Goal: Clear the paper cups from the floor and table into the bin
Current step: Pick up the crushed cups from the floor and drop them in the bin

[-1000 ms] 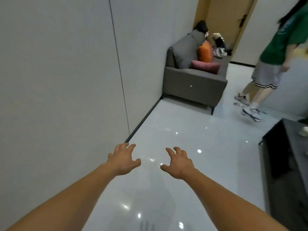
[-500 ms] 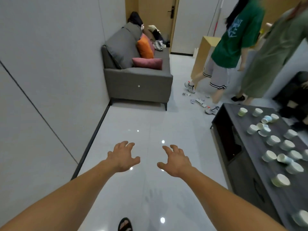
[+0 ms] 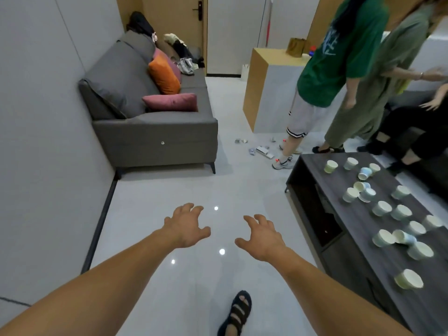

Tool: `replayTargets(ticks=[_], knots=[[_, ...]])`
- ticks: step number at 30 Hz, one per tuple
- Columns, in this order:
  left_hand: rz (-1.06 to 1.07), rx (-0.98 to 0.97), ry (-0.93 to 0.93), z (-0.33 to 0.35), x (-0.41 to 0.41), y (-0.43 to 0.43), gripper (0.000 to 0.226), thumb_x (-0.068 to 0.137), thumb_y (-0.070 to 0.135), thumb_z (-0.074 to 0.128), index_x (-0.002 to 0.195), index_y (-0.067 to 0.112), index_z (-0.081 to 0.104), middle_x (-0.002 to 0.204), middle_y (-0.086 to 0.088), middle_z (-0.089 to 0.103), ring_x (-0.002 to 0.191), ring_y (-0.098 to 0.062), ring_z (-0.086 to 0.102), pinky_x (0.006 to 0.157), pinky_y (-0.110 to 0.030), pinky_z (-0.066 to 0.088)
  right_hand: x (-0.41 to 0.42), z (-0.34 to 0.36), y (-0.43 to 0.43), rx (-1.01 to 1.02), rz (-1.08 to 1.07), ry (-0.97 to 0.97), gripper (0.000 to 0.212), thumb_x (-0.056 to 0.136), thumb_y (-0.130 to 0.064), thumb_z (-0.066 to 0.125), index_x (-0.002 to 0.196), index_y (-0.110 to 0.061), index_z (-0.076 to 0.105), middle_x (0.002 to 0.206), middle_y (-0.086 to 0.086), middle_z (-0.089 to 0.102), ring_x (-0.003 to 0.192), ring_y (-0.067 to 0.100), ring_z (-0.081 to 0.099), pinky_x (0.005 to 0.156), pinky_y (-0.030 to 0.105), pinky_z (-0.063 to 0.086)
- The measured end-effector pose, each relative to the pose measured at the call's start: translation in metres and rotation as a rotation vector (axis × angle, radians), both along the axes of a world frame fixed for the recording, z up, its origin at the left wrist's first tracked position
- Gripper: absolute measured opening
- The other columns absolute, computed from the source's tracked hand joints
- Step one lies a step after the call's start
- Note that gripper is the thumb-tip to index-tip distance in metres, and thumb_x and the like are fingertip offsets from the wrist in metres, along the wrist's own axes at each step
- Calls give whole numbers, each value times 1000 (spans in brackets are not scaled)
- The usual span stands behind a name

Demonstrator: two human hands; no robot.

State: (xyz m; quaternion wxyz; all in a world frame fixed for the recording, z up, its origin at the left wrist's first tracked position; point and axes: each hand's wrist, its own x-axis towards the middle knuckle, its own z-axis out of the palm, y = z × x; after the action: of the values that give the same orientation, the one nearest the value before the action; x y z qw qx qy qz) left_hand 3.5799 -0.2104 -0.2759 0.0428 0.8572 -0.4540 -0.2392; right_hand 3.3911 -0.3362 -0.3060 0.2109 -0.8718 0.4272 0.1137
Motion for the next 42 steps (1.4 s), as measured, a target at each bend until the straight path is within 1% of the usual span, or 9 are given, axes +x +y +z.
replayTargets(ticks=[7,11,16,21,24,26,29,36,42], knots=[[20,50,-27,6,60,-127,75,88,55,49,150,26,19,159,-1,12,144,-26,15,113,-48,25,70,-5,-130,40,25,-51,80,88,-59,52,154,-30,17,158,1,16,142,25,21,109,44,31],[42,10,-17,8,91,-200,75,88,54,50,150,26,20,159,0,14,144,-26,16,113,-47,25,100,-2,-201,33,28,-78,79,88,-57,53,153,-29,18,158,1,17,142,25,22,109,43,32],[-35,49,25,0,122,-284,76,88,53,51,151,26,18,159,-1,11,145,-25,14,114,-48,25,130,-8,-281,49,-14,-17,79,88,-57,53,153,-29,19,159,1,16,143,25,20,110,44,32],[-113,49,59,-17,182,-384,75,87,53,51,150,25,20,158,-2,16,143,-26,18,114,-47,26,175,-15,-369,40,-79,4,79,88,-56,54,153,-27,19,159,1,16,143,25,19,111,44,33],[-169,13,58,-18,222,-454,75,86,52,53,149,23,23,157,-3,17,142,-27,19,113,-44,27,199,-15,-421,25,-159,21,79,88,-56,54,153,-26,20,158,1,17,143,25,20,111,43,33],[-209,5,56,-11,241,-500,75,86,53,53,149,24,23,157,-2,17,142,-27,20,112,-46,28,210,-10,-454,31,-215,44,79,88,-55,54,153,-26,20,158,2,18,143,25,20,110,42,34],[-303,5,25,-5,262,-566,76,86,54,51,149,25,22,157,-2,17,142,-27,19,112,-49,28,222,-9,-499,25,-293,19,79,89,-54,54,154,-25,20,158,2,18,143,25,19,109,41,36],[-467,67,29,-19,262,-708,76,86,52,51,150,23,21,157,-4,17,141,-29,20,111,-48,29,222,-26,-607,83,-406,29,81,89,-53,55,154,-24,17,159,3,16,144,26,18,111,41,33],[-469,90,12,-30,252,-846,76,87,51,50,150,22,20,157,-4,16,141,-28,20,110,-46,30,210,-46,-746,119,-396,22,80,91,-51,54,155,-22,16,159,3,14,143,26,20,112,40,33]])
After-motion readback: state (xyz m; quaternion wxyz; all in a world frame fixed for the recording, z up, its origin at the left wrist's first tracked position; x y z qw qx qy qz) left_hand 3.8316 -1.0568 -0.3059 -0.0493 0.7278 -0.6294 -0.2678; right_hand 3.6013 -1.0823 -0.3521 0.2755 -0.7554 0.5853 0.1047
